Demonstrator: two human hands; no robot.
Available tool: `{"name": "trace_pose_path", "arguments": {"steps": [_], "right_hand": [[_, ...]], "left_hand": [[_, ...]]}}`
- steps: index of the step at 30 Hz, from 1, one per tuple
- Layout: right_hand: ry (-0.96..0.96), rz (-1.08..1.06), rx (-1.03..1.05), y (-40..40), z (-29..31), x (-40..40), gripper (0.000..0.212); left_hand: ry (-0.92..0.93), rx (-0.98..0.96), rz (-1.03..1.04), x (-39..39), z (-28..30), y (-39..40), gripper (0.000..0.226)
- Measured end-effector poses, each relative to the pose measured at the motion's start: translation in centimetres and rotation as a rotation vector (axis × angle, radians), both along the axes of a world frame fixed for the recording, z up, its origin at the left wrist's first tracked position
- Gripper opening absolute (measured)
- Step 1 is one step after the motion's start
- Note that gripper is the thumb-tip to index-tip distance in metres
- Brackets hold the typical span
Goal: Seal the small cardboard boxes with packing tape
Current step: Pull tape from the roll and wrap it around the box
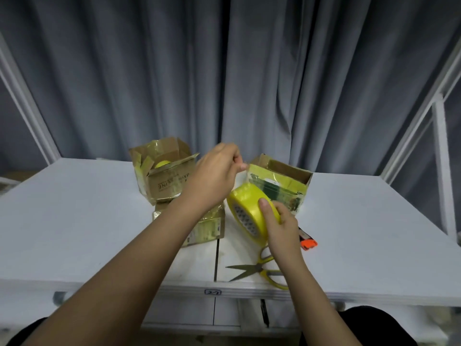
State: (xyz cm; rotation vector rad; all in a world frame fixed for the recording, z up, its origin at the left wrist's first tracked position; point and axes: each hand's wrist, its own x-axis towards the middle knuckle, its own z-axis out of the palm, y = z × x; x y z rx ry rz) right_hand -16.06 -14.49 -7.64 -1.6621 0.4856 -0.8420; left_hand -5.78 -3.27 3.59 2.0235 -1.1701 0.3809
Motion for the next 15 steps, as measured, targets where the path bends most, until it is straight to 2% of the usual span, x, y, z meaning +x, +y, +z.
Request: {"name": "trace_pose_path", "arguments": {"steps": [3, 5, 7, 8, 13, 15], "right_hand": [[0.018, -0.092, -0.143, -0.4, 0.8, 0.8, 0.038], [0.202, -0.137, -0.285, -0.8, 1.1, 2.0, 0.051], [0.435, -0.175, -0.382, -1.5, 1.5, 3.2, 0.058], [0.488, -0.189, -0.401, -2.0, 1.7, 3.5, 0.058], [0.356, -0.048, -0.499, -2.7, 3.7, 3.8, 0.05], [0.335, 0.026, -0.537, -2.1, 4.8, 4.3, 0.044]], "left_hand": [[-0.021, -0.053, 0.004, -0.4, -0.3, 1.3, 0.012], [-0.04, -0.151, -0.004, -0.9, -0.4, 1.7, 0.011], [-0.093, -0.141, 0.002, -1.0, -0.8, 2.0, 0.012], [-0.078, -0.124, 0.016, -0.7, -1.4, 2.3, 0.012], [0.504, -0.361, 0.225, 4.2, -4.9, 5.0, 0.012], [0.651, -0.385, 0.282, 5.6, -6.4, 5.7, 0.015]]}}
